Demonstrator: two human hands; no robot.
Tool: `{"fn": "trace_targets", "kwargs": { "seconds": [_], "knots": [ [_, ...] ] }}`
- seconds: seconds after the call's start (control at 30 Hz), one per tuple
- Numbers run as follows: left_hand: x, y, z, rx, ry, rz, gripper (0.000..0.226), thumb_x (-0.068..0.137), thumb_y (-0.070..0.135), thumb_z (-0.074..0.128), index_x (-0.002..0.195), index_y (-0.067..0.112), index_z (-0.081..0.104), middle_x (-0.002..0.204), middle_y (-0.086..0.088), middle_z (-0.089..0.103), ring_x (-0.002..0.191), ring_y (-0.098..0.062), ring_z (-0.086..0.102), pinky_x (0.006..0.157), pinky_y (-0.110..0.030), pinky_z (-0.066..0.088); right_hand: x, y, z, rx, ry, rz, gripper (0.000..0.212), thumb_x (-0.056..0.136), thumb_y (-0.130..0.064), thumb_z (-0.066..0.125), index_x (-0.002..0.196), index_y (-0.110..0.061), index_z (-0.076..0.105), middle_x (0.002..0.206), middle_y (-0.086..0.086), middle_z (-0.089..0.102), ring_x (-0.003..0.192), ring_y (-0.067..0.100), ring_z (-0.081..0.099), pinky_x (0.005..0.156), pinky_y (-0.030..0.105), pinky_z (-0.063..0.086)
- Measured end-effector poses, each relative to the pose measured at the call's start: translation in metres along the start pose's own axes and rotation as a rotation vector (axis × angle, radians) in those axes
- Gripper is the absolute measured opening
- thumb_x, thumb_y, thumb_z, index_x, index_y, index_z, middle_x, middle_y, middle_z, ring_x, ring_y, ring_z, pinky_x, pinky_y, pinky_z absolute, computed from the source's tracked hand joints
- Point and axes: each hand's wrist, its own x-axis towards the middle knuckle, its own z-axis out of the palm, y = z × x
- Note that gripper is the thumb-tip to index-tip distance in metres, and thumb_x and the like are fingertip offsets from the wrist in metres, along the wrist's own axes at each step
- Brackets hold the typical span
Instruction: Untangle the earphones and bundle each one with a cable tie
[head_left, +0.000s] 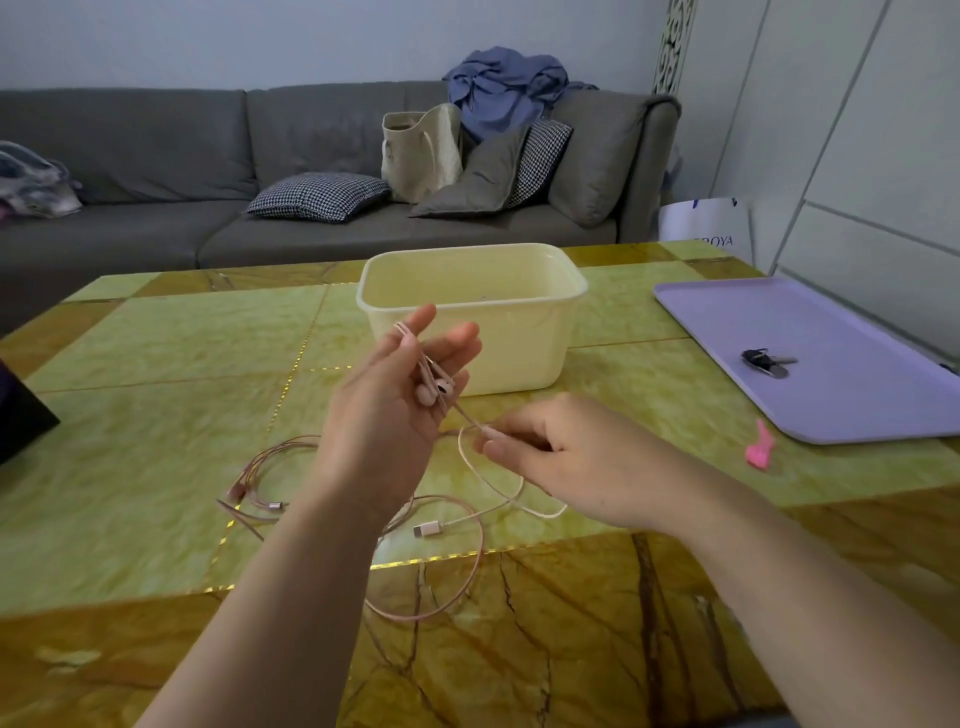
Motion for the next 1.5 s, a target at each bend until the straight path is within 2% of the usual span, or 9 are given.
{"fn": "trace_targets", "kwargs": {
  "seconds": [0.27,0.5,0.67,0.8,0.87,1.0,1.17,1.33,1.5],
  "knots": [
    [-0.006,-0.021,0.004,0.287,-0.096,-0.1,0.029,0.103,0.018,0.031,0.114,0.012,0.057,0.086,-0.004,0.073,0.079,-0.017,0.067,0.067,-0.029,0.051,-0.015,-0.012,-0.027,-0.106,0.02,-0.013,0.029,0.094,-0.037,0.052,0.079,-0.019,0.07,0.042,-0.012,0.042,0.041,0.006,0.036,0.045,0.019,0.031],
    [-0.019,-0.028,0.018,0.456,-0.309,-0.283,0.037,0.099,0.031,0.034,0.098,0.008,0.063,0.077,-0.003,0.069,0.079,-0.014,0.067,0.089,-0.044,0.049,-0.011,0.002,-0.035,0.034,0.314,-0.08,0.025,0.088,-0.04,0.06,0.071,-0.024,0.069,0.063,0.001,0.067,0.06,0.019,0.06,0.059,0.031,0.048],
    [-0.022,-0.022,0.022,0.229,-0.485,-0.435,0.03,0.09,0.034,0.044,0.088,0.011,0.064,0.069,-0.005,0.061,0.071,-0.017,0.063,0.089,-0.05,0.05,-0.006,0.016,-0.033,0.5,0.281,-0.093,0.031,0.088,-0.027,0.063,0.077,0.002,0.06,0.051,0.002,0.056,0.042,0.019,0.059,0.05,0.034,0.049],
    [-0.023,-0.017,0.022,-0.066,-0.546,-0.453,0.026,0.09,0.025,0.042,0.089,0.011,0.064,0.068,-0.003,0.057,0.068,-0.015,0.061,0.084,-0.048,0.054,0.008,0.028,-0.017,0.68,0.335,0.049,0.041,0.068,-0.051,0.067,0.07,-0.011,0.06,0.059,0.006,0.052,0.047,0.01,0.045,0.053,0.023,0.034],
    [-0.021,-0.014,0.022,-0.223,-0.501,-0.403,0.029,0.091,0.023,0.041,0.093,0.009,0.067,0.069,-0.001,0.058,0.067,-0.014,0.062,0.081,-0.045,0.056,0.013,0.029,-0.008,0.696,0.344,0.074,0.043,0.07,-0.05,0.063,0.077,-0.007,0.064,0.065,0.01,0.051,0.054,0.012,0.044,0.056,0.026,0.034],
    [-0.01,-0.005,0.018,-0.339,-0.192,-0.224,0.032,0.092,0.023,0.037,0.103,0.01,0.065,0.074,0.003,0.063,0.071,-0.012,0.066,0.079,-0.044,0.054,0.01,0.022,0.004,0.365,0.224,0.018,0.02,0.092,-0.029,0.056,0.089,-0.012,0.067,0.048,-0.019,0.052,0.045,-0.005,0.045,0.05,0.01,0.032],
    [0.001,-0.005,0.0,-0.113,0.027,-0.09,0.029,0.1,0.026,0.032,0.11,0.016,0.058,0.084,0.005,0.072,0.083,-0.011,0.069,0.09,-0.045,0.048,0.006,0.011,0.006,-0.024,-0.004,0.035,0.021,0.096,-0.035,0.051,0.092,-0.021,0.066,0.055,-0.008,0.045,0.046,0.004,0.037,0.046,0.018,0.027],
    [-0.002,-0.018,-0.005,0.473,-0.102,-0.073,0.033,0.102,0.032,0.032,0.11,0.021,0.062,0.094,0.001,0.073,0.099,-0.015,0.067,0.092,-0.044,0.045,-0.007,0.0,-0.018,-0.159,-0.019,0.047,0.016,0.093,-0.037,0.056,0.097,-0.029,0.069,0.061,-0.008,0.058,0.056,0.005,0.054,0.055,0.024,0.041],
    [-0.013,-0.021,0.006,0.647,-0.288,-0.195,0.044,0.102,0.028,0.03,0.09,0.018,0.071,0.072,0.006,0.06,0.065,0.0,0.05,0.072,-0.02,0.039,-0.013,0.003,-0.029,-0.123,0.113,0.003,0.014,0.089,-0.032,0.06,0.09,-0.032,0.074,0.067,-0.006,0.066,0.067,0.011,0.062,0.069,0.038,0.051]
  ]
}}
